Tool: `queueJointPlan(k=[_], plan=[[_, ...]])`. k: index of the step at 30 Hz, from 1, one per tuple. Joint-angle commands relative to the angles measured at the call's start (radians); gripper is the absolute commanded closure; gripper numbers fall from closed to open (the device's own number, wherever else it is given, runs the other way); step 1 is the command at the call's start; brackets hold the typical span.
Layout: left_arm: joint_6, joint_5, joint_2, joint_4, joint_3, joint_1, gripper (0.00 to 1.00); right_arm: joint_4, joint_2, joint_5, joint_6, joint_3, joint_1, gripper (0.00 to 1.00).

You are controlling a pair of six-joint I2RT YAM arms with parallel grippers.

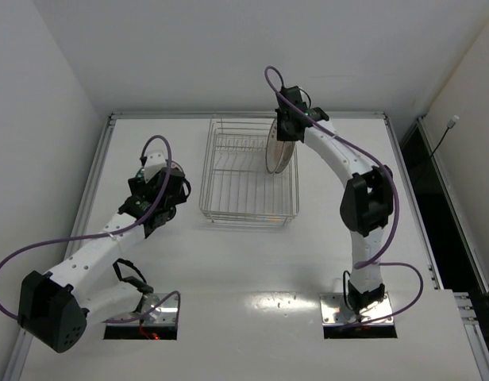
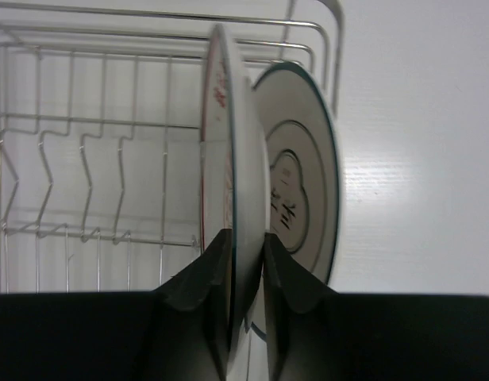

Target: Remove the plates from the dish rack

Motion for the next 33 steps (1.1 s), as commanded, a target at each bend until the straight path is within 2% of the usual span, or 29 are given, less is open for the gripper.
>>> queueJointPlan(k=[1,5,13,17,20,23,24,25,26,27,28,29,31,33], plan=[[-0.009,-0.023,-0.001,0.014,0.008,-0.012,0.19,0.014,-0.009,0.017,0.029,0.046,0.021,0.93],[-0.009,-0.023,0.008,0.014,0.008,-0.012,0.19,0.025,-0.076,0.082,0.029,0.078,0.042,1.00],[-0.009,-0.023,0.030,0.014,0.008,-0.021,0.19,-0.070,-0.142,0.115,0.038,0.342,0.051,1.00],[-0.009,-0.023,0.041,0.014,0.017,-0.021,0.19,-0.115,-0.242,0.193,0.038,0.371,0.038,1.00],[-0.009,-0.023,0.041,0.014,0.017,-0.021,0.19,-0.124,-0.374,0.234,0.047,0.252,-0.010,1.00],[-0.009,-0.023,0.041,0.014,0.017,-0.021,0.19,-0.112,-0.508,0.202,0.081,0.051,-0.097,1.00],[-0.009,-0.023,0.041,0.014,0.017,-0.021,0.19,-0.096,-0.544,0.168,0.095,-0.089,-0.172,1.00],[-0.009,-0.023,0.041,0.014,0.017,-0.021,0.19,-0.077,-0.581,0.080,0.119,-0.167,-0.217,1.00],[-0.009,-0.023,0.050,0.014,0.017,-0.030,0.19,-0.026,-0.614,0.029,0.132,-0.319,-0.264,1.00],[-0.009,-0.023,0.050,0.014,0.017,-0.030,0.19,0.008,-0.680,-0.027,0.141,-0.397,-0.360,1.00],[-0.009,-0.023,0.050,0.014,0.017,-0.030,0.19,0.049,-0.714,-0.138,0.141,-0.472,-0.404,1.00],[-0.009,-0.023,0.050,0.014,0.017,-0.042,0.19,0.148,-0.745,-0.200,0.141,-0.615,-0.479,1.00],[-0.009,-0.023,0.050,0.014,0.017,-0.052,0.19,0.245,-0.820,-0.327,0.141,-0.733,-0.517,1.00],[-0.009,-0.023,0.050,0.014,0.017,-0.061,0.19,0.310,-0.820,-0.395,0.141,-0.814,-0.536,1.00]])
